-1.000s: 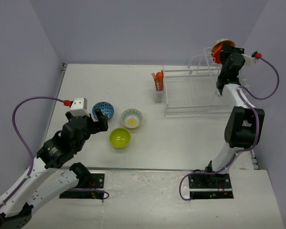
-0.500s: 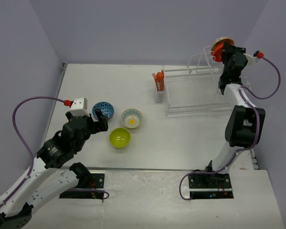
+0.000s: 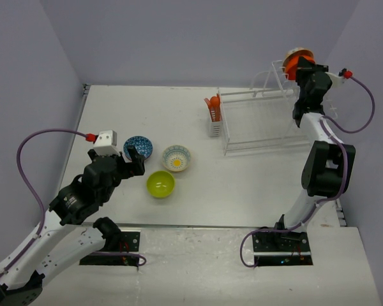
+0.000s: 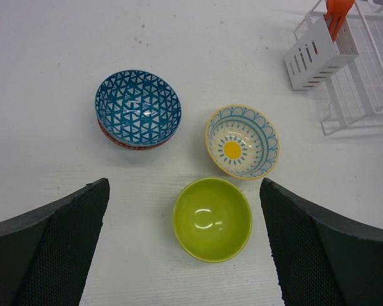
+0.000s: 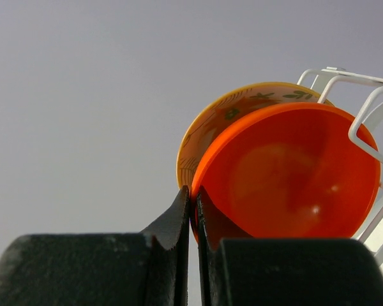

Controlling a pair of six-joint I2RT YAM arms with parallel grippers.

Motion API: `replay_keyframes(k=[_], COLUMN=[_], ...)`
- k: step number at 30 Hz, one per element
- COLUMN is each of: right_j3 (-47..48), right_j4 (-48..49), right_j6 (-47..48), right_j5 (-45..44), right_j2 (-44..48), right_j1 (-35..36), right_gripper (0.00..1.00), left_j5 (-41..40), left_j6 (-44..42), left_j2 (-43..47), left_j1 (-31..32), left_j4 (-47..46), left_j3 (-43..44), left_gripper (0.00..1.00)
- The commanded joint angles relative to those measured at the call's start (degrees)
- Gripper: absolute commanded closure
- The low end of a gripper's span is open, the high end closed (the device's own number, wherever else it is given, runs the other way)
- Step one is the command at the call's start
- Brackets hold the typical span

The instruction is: Unload the bowls from the dish rack

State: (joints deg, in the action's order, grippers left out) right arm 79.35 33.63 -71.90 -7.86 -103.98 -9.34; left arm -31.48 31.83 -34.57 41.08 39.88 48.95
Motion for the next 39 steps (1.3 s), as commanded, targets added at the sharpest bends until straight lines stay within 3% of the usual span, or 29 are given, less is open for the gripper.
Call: replay_keyframes(k=[1, 24, 39], right_j3=[-0.34, -13.26, -14.49], right_j4=[4.95, 23.41, 26.93], right_j6=[-1.49, -9.4, -12.91], right_j5=[-0.05, -2.69, 2.31], right_j2=[1.15, 8.18, 14.06], right_j1=[-0.5, -0.5, -0.5], right_gripper=[1.0, 1.0, 1.0], left_j5=[0.02, 0.19, -0.33], left_j6=[-1.51, -1.42, -1.42], left_j2=[0.29, -0.68, -1.73], left_j1=[0.32, 0.32, 0.32], left_j4=[-2.79, -2.88, -2.79], left_j3=[-0.08, -0.17, -0.08], left_gripper=[0.0, 0.0, 0.0])
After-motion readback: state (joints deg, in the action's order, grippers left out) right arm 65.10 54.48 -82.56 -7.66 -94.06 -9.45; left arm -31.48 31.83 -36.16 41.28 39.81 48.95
